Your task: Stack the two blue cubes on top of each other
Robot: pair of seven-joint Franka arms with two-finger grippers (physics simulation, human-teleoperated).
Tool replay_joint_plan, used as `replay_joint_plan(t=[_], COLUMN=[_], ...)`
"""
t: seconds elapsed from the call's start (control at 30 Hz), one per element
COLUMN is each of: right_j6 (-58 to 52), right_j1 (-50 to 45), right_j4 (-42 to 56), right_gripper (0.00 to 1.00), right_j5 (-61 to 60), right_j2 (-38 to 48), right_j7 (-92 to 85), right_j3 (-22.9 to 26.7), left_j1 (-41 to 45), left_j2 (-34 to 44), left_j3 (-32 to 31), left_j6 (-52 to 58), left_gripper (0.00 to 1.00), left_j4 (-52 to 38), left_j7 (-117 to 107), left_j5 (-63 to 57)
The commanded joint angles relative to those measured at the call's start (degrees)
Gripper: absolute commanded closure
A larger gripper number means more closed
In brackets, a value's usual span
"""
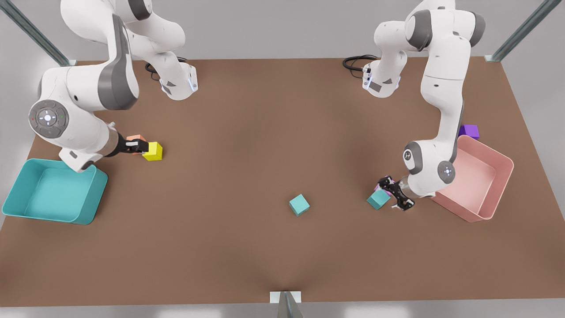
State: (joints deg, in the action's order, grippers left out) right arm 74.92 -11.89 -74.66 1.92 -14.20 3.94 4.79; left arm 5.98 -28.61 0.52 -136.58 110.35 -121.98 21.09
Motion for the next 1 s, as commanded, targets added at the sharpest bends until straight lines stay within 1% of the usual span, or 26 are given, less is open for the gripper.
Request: replay_joint_plan(t=[0.0, 0.23, 0.57, 0.77, 0.8, 0.83, 0.9, 0.97], right_j6=[-0.30, -0.30, -0.39, -0.30, -0.39, -0.39, -0.47, -0.83], right_j1=[0.03, 0.03, 0.20, 0.20, 0.29, 0.20, 0.20, 0.12], right_j4=[0.21, 0.21, -0.14, -0.05, 0.12, 0.13, 0.04, 0.04], right_gripper=[0.00, 0.00, 0.00, 0.00, 0.00, 0.00, 0.00, 0.00], right_j5=[-0.25, 0.01, 0.19, -0.25, -0.25, -0.34, -0.25, -0.16], right_j2=[0.05, -0.30, -0.65, -1.36, -1.97, -1.97, -1.97, -2.06], right_j7=[8.01, 7.75, 7.48, 7.48, 7.48, 7.48, 7.48, 7.40], right_j3=[0.04, -0.05, 0.22, 0.31, 0.31, 0.22, 0.22, 0.22], left_j1=[0.00, 0.18, 0.53, 1.58, 1.85, 2.02, 2.81, 5.71], left_j2=[0.13, -0.31, -3.47, -4.53, -5.05, -4.88, -3.21, 1.71], left_j3=[0.01, -1.05, -1.05, -1.14, -1.14, -1.49, -1.49, -1.75], left_j6=[4.04, 1.41, -3.08, -3.78, -3.96, -3.96, -3.78, -2.02], left_gripper=[0.00, 0.00, 0.00, 0.00, 0.22, 0.47, 0.48, 0.48], left_j4=[-0.14, -0.05, 0.22, 1.01, 1.01, 1.01, 0.92, 1.01], left_j7=[-1.77, -1.86, -1.59, -1.42, -1.42, -1.42, -1.50, -1.50], left_j5=[-0.35, 1.32, 2.11, 2.73, 2.64, 2.64, 2.64, 2.55])
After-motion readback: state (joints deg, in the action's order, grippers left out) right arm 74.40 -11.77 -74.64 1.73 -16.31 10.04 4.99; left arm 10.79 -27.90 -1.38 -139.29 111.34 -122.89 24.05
